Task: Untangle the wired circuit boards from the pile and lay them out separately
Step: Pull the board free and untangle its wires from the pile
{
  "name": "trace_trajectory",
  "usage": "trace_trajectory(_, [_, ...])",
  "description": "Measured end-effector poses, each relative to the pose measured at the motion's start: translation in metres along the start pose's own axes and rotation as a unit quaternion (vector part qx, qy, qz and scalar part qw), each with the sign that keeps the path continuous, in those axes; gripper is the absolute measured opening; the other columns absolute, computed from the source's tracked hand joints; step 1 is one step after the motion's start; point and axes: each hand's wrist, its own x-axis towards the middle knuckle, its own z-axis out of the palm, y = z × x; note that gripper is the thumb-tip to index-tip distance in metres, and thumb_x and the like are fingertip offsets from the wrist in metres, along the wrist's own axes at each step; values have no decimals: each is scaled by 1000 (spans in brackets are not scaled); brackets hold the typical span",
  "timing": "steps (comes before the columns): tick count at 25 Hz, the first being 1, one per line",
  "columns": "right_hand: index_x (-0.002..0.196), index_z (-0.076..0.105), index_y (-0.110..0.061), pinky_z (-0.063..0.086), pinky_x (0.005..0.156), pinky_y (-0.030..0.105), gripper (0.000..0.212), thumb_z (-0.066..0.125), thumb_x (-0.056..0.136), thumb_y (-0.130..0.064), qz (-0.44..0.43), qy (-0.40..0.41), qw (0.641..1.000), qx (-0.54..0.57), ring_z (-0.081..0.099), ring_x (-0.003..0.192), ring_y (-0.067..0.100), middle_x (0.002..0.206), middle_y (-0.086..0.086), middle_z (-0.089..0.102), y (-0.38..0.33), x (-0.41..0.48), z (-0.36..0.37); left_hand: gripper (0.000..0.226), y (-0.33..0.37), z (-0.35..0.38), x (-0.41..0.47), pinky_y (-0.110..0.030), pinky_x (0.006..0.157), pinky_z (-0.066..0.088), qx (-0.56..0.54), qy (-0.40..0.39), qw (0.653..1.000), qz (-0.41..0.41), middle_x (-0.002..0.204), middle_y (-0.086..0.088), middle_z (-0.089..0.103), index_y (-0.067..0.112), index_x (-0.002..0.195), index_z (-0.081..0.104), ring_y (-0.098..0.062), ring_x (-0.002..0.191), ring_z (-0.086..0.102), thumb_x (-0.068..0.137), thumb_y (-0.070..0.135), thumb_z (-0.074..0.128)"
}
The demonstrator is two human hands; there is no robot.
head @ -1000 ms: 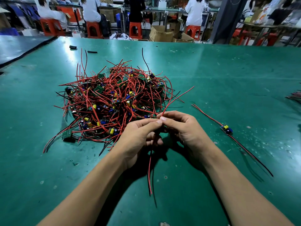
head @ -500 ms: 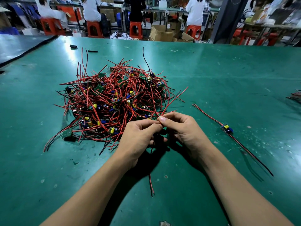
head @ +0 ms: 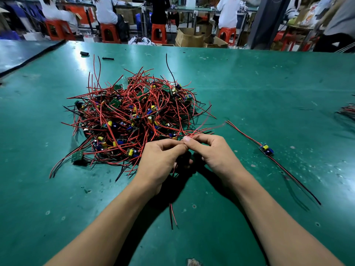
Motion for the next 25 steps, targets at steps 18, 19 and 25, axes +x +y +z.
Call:
trace_trajectory(18, [74, 77, -21, 44, 66, 22, 15, 80, 85, -31, -139, 123, 973, -141, 58, 64, 0, 69, -15, 67, 8, 16, 0, 11, 5, -2, 4, -22, 44, 50, -12, -19, 999, -41, 61, -14, 67, -1, 82, 70, -21, 47, 61, 87, -2, 61])
trace_trajectory(19, [72, 76, -22, 41, 62, 18, 16, 80, 85, -31, -137, 142, 972, -129, 54, 58, -1, 62, -18, 63, 8, 18, 0, 11, 5, -2, 4, -22, 44, 49, -12, -22, 999, -42, 61, -13, 67, 0, 81, 70, -21, 47, 61, 87, -2, 61])
trace_trajectory(25, [76, 72, -15, 27, 40, 14, 16, 79, 86, -25, -91, 182, 979, -11, 34, 39, 1, 46, -14, 46, 5, 25, -4, 16, 3, -1, 5, -23, 45, 51, 13, -49, 998, -42, 63, -13, 68, 5, 73, 73, -23, 50, 62, 86, 1, 64])
